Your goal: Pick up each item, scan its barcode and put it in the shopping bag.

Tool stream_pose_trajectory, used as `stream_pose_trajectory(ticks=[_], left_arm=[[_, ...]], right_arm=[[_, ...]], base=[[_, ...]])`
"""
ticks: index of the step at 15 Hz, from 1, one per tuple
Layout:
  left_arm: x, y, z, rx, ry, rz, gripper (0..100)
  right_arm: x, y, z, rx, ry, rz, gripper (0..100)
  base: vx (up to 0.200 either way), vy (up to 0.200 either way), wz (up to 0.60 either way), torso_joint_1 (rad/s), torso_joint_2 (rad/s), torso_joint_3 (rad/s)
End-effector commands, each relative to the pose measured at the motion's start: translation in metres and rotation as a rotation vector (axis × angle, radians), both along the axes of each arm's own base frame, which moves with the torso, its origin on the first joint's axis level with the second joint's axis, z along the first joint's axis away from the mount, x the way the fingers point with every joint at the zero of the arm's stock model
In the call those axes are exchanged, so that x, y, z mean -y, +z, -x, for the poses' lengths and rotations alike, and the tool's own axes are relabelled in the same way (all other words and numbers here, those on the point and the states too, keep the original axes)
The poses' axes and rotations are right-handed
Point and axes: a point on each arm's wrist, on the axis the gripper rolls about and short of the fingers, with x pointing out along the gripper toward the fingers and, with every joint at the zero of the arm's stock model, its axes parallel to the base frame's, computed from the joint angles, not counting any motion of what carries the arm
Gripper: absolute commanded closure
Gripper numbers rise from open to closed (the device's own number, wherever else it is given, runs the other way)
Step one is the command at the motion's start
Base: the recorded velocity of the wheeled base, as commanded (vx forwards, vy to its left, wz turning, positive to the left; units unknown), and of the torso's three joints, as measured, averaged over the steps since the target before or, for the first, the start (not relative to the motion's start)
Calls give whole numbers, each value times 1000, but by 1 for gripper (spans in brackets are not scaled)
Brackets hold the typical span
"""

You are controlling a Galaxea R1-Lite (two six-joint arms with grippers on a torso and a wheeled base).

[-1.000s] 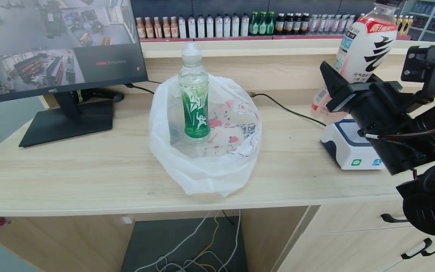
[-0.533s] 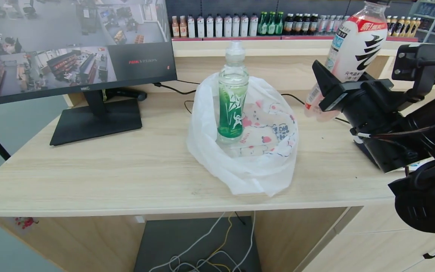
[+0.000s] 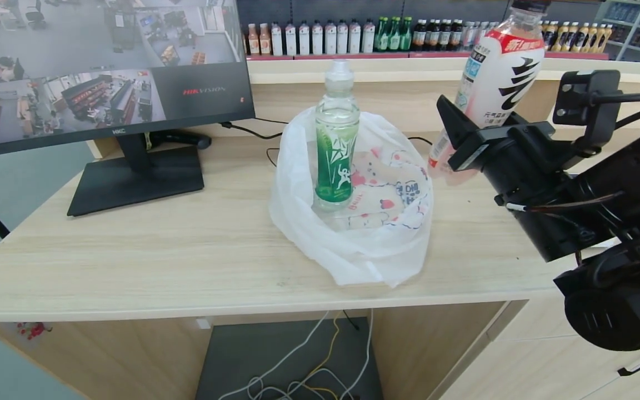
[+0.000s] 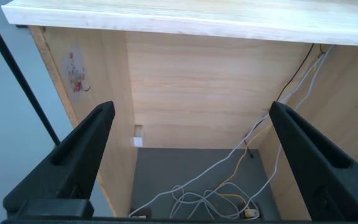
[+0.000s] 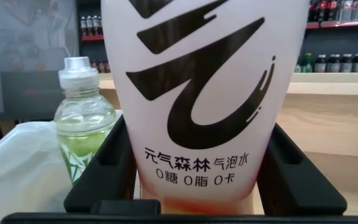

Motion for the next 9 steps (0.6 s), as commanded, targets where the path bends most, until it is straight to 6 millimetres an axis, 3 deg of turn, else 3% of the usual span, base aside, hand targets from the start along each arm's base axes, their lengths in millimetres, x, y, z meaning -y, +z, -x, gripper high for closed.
stream_pose_trajectory(ticks=[1,4,9], left_arm=[[0,0,0,0,0,0,0],[0,0,0,0,2,0,0],[0,0,0,0,0,0,0]], right_arm=[[-11,-7,3,-22,34,11,100],[-25,-3,2,-66,70,35,100],[-46,11,-23,-118,85,67,100]], base=[[0,0,0,0,0,0],[0,0,0,0,0,0],[0,0,0,0,0,0]])
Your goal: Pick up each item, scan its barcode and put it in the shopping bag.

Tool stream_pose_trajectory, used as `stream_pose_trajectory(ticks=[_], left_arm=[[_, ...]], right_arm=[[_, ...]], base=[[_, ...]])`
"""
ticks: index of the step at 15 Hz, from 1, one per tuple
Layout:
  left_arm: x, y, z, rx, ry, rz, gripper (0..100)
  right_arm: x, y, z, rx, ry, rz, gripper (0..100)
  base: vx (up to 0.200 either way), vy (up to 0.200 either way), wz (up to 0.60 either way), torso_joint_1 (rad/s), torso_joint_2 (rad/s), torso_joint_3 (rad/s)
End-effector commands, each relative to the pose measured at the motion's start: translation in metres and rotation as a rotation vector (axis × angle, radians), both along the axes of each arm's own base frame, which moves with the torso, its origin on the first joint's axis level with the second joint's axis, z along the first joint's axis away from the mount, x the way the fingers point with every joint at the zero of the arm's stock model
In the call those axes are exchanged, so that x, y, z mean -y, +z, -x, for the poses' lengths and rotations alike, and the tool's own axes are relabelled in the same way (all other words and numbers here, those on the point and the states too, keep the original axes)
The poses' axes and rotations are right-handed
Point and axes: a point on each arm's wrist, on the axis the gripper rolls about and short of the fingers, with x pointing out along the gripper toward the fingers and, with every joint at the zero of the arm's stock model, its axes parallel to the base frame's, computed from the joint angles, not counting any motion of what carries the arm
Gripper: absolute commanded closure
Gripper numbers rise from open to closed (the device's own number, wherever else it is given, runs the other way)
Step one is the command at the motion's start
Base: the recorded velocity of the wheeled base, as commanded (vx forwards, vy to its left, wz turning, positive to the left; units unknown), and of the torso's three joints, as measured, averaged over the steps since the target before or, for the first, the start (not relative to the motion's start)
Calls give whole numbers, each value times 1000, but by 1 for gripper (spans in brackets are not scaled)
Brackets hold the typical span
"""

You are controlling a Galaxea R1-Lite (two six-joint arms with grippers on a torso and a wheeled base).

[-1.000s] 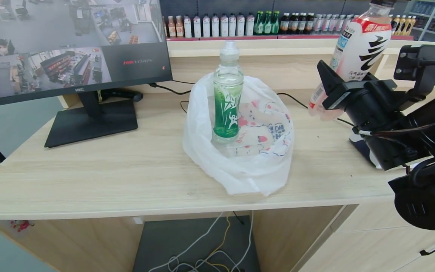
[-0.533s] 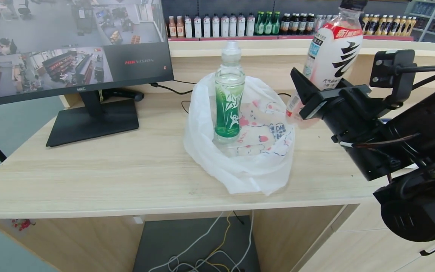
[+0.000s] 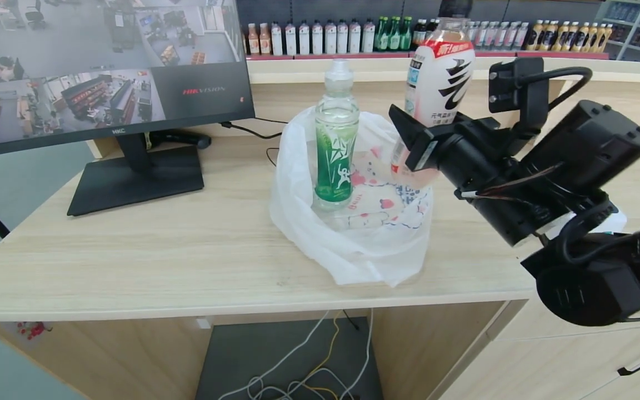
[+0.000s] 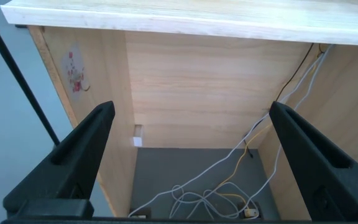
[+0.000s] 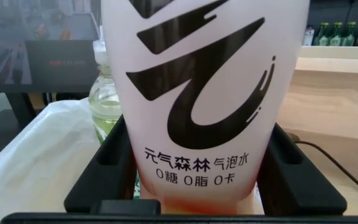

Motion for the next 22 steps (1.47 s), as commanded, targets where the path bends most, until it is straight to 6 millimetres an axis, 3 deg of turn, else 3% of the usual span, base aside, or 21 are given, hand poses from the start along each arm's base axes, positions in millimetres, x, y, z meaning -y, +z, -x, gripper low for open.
stream_pose_trajectory(ticks=[1,8,22], left_arm=[[0,0,0,0,0,0,0],[0,0,0,0,0,0,0],[0,0,0,0,0,0,0]], right_arm=[[-10,1,-11,-4,6,3,100],[-28,-11,-34,-43,14,30,100],[-7,-49,-80,-116,-72,35,100]], base=[[0,0,0,0,0,0],[0,0,0,0,0,0],[0,0,0,0,0,0]])
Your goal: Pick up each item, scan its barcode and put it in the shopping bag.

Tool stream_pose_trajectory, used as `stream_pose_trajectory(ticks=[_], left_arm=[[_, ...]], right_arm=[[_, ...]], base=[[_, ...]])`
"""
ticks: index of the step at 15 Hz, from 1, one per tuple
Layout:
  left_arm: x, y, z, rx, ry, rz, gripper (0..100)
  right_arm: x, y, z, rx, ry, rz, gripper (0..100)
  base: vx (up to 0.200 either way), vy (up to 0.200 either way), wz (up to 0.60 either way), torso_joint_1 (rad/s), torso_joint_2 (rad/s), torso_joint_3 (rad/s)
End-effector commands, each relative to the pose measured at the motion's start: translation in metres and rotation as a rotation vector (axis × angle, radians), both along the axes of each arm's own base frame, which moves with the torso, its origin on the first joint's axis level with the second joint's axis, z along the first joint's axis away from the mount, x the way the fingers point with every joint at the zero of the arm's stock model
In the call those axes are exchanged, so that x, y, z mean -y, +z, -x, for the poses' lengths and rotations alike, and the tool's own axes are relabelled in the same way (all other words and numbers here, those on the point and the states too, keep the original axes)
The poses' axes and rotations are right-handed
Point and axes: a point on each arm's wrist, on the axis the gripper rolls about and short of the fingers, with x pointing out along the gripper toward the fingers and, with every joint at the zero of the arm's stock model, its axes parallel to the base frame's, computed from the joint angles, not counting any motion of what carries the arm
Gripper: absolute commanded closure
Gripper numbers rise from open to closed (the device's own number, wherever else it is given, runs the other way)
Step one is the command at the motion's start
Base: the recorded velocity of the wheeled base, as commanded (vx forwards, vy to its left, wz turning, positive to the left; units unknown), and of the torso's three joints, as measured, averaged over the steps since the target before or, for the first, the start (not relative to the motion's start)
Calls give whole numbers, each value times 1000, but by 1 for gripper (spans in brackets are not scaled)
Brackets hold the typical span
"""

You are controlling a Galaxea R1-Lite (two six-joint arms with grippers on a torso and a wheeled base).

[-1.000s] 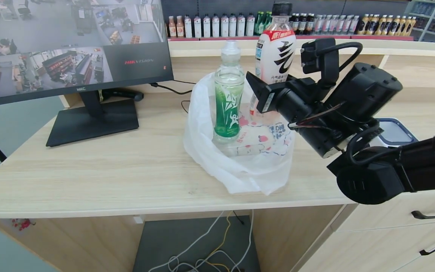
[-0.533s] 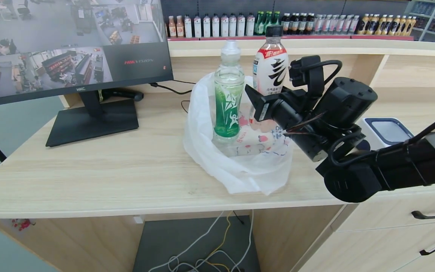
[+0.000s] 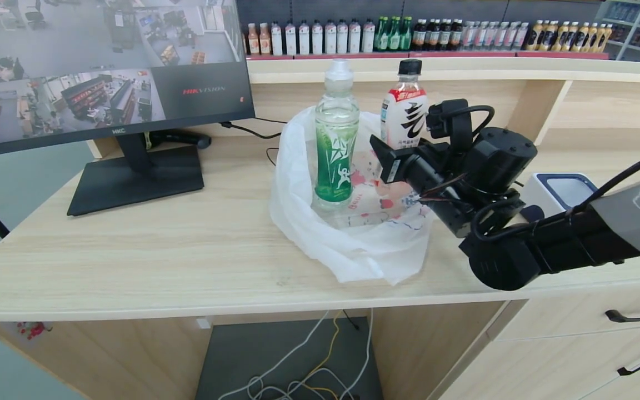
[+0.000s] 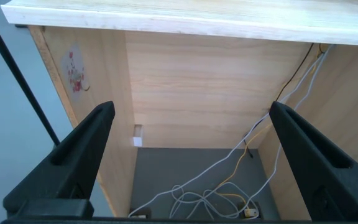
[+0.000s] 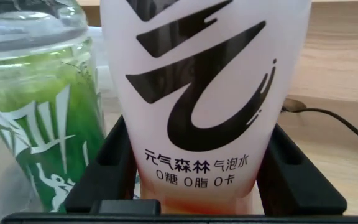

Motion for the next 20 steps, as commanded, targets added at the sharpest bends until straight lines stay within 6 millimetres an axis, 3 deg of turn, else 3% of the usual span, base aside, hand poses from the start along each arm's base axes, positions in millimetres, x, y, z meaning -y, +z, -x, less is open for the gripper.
stream_pose_trajectory(ticks=[1,7,20], left_arm=[[0,0,0,0,0,0,0],[0,0,0,0,0,0,0],[0,0,0,0,0,0,0]], right_arm=[[0,-9,-10,-1,-11,1,100],[-1,-21,-24,31,-22,-12,100],[-2,-39,-19,-29,-10,21,100]], base=[[0,0,0,0,0,0],[0,0,0,0,0,0],[0,0,0,0,0,0]])
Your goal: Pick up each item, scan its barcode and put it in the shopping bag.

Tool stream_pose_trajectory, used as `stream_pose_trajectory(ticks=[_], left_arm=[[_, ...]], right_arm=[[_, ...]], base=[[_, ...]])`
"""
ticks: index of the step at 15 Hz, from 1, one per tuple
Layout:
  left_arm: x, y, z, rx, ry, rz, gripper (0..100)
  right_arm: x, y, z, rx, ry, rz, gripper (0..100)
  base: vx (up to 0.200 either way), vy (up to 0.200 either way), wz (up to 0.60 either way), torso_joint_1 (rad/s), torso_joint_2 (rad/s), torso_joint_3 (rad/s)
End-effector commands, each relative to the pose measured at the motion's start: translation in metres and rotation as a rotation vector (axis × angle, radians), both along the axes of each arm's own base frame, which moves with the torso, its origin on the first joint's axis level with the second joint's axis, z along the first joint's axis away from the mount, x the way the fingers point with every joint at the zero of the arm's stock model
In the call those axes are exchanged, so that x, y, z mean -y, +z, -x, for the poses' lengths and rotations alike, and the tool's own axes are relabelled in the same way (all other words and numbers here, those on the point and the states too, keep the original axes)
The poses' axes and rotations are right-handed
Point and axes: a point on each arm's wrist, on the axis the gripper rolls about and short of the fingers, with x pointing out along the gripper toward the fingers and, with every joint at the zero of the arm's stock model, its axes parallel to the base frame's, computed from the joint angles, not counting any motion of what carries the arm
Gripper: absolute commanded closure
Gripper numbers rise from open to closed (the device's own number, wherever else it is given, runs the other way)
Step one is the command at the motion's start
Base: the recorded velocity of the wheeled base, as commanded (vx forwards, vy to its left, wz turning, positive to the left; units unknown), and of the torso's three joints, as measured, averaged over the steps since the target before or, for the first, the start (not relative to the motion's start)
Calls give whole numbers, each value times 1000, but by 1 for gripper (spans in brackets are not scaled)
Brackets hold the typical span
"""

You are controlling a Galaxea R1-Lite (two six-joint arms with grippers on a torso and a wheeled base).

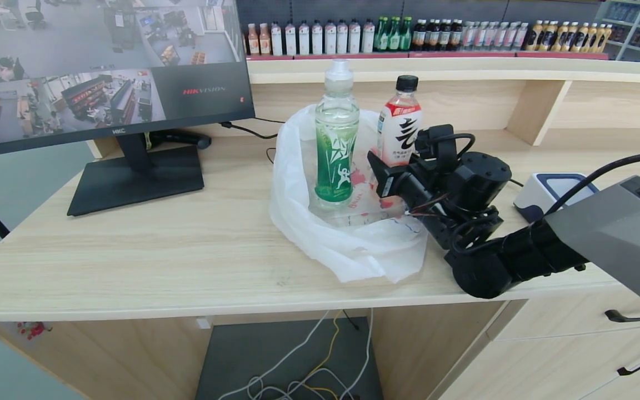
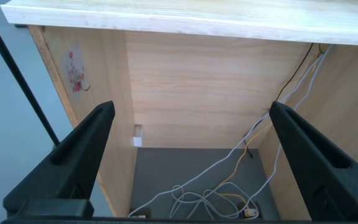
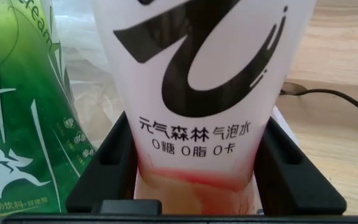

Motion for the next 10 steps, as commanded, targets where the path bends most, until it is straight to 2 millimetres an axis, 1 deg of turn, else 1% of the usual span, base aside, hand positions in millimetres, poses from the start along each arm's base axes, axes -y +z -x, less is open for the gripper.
stream_pose_trajectory(ticks=[1,5,10], left_arm=[[0,0,0,0,0,0,0],[0,0,0,0,0,0,0],[0,0,0,0,2,0,0]], right_arm=[[0,-3,1,-13,2,6,100],[0,-2,1,-5,12,24,100],[2,-6,5,-25,11,33,100]], base=[[0,0,0,0,0,0],[0,0,0,0,0,0],[0,0,0,0,0,0]])
